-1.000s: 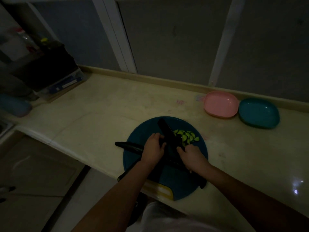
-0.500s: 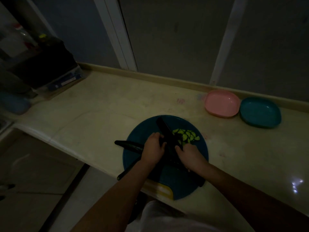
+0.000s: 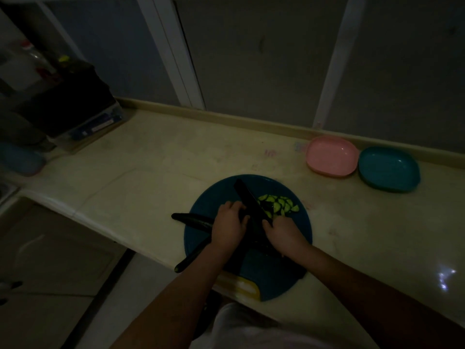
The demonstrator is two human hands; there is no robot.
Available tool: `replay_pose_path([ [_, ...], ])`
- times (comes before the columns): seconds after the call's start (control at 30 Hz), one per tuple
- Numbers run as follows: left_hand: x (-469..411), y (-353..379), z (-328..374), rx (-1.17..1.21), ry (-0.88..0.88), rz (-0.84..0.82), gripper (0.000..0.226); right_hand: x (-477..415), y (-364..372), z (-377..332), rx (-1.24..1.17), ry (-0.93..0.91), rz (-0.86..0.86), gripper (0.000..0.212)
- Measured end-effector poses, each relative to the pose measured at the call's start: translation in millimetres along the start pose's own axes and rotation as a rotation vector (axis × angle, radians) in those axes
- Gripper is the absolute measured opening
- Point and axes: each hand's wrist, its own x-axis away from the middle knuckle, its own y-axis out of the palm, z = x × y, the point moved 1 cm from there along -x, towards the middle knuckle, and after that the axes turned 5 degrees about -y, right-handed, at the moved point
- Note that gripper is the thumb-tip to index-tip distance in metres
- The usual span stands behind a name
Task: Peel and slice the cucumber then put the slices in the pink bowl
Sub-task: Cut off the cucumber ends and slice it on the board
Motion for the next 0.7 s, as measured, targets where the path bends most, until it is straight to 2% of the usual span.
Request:
replay_pose_path([
  [0.3, -2.7, -1.7, -1.7, 0.082, -0.04, -0.011, 0.021, 8.2, -4.8, 0.2, -0.093, 0.031, -0.011, 0.048],
  [0.7, -3.4, -2.5, -3.0, 0.073, -0.018, -0.018, 0.017, 11.1, -1.2, -7.3, -0.027, -0.003, -0.003, 0.049],
])
